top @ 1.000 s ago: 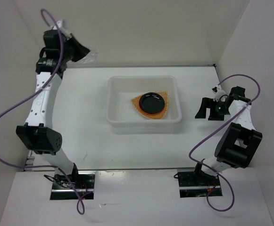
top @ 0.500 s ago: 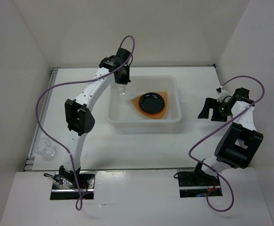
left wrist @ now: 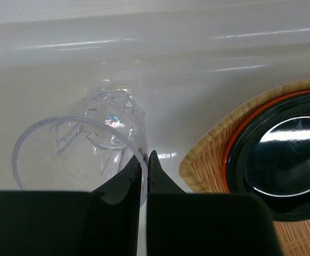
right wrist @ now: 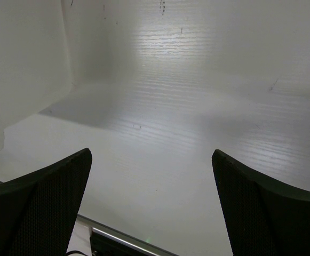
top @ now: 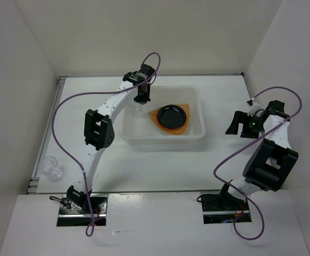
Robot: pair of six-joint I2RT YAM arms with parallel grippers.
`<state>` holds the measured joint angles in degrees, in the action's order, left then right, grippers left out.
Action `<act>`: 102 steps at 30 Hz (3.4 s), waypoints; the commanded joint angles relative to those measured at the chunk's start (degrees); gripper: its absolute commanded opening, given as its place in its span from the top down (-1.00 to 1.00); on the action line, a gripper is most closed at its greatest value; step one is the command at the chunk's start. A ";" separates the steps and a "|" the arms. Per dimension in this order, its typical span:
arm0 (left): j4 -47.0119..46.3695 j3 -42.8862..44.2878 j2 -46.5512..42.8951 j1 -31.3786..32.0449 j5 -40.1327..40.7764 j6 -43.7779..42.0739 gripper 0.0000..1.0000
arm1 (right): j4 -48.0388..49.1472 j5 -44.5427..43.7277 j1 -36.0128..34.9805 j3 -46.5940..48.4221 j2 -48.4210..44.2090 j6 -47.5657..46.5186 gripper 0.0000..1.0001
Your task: Place the mixed dishes into the plastic bin
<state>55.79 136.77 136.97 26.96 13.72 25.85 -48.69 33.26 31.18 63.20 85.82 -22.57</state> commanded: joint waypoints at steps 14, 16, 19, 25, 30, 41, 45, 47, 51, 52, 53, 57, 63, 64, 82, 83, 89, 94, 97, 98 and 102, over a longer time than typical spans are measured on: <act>3.35 9.57 -7.40 2.66 13.07 3.32 -0.80 | 0.79 1.29 1.08 -0.09 -2.06 -1.34 -0.95; 7.29 7.91 -13.28 2.66 21.67 5.34 -0.94 | 0.79 1.29 1.08 -0.09 -2.06 -1.34 -0.95; 18.60 -1.71 -20.67 0.39 33.03 20.69 -1.00 | 0.26 1.81 1.08 -0.09 -1.53 -1.34 -0.95; 6.63 -47.95 -49.66 -9.54 24.27 34.53 -1.00 | 0.26 2.34 1.08 -0.09 -0.48 -1.87 -0.95; 13.36 -65.28 -61.02 -18.51 24.60 43.64 -1.00 | -0.27 2.34 1.08 -0.09 2.15 -1.87 -0.95; 7.49 -78.94 -70.97 -39.25 20.22 45.70 -1.00 | -0.27 2.34 1.08 0.43 3.30 -1.87 -0.95; 3.99 -78.41 -65.00 -46.99 17.59 40.45 -1.00 | -0.27 2.34 1.08 0.43 3.30 -1.87 -0.95; 2.66 -78.94 -63.15 -49.10 16.35 39.02 -1.00 | -0.27 2.34 1.08 0.43 3.30 -1.87 -0.95; -0.24 -79.55 -61.91 -51.92 15.55 36.92 -1.00 | -0.27 2.34 1.08 0.43 3.30 -1.87 -0.95; -0.85 -79.55 -61.91 -51.92 15.55 36.39 -1.00 | -0.27 2.34 1.08 0.43 3.30 -1.87 -0.95; -1.64 -79.55 -61.21 -51.92 15.55 35.86 -1.00 | -0.27 2.34 1.08 0.43 3.30 -1.87 -0.95; -3.92 -80.08 -58.66 -53.33 14.77 34.71 -1.00 | -0.27 2.34 1.08 0.43 3.30 -1.87 -0.95; -7.70 -82.10 -54.18 -53.86 13.01 34.01 -1.00 | -0.80 2.34 1.08 0.43 3.30 -2.39 -0.95; -7.71 -82.10 -52.78 -53.86 13.00 33.31 -1.00 | -0.80 2.34 1.08 0.43 3.30 -2.39 -0.95; -19.36 -68.75 -60.68 -53.86 -15.69 24.61 1.00 | -0.80 1.81 1.08 0.43 3.30 -1.87 -0.95; -22.71 -68.74 -60.68 -53.86 -27.74 23.65 1.00 | -0.80 1.81 1.08 0.43 3.30 -1.87 -0.95; -40.07 -61.30 -56.20 -42.80 -47.57 21.20 1.00 | -0.27 1.81 1.08 0.43 3.30 -1.87 -0.95; -27.42 -44.78 -48.74 -27.89 -42.64 5.84 1.00 | -0.27 1.81 1.08 0.43 2.77 -1.87 -0.95; -17.58 -34.05 -41.46 -17.78 -34.84 -2.52 1.00 | -0.27 1.81 1.08 0.43 3.30 -1.87 -0.95; -12.42 -29.50 -39.86 -15.38 -32.29 -4.12 1.00 | -0.27 1.81 1.08 0.43 3.30 -1.87 -0.95; -4.03 -25.07 -33.27 -6.85 -17.27 -8.09 0.99 | -0.27 1.81 1.08 0.43 3.30 -1.87 -0.95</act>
<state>39.79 109.54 100.05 16.58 -14.94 25.41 -48.99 34.70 31.92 63.09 88.77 -23.90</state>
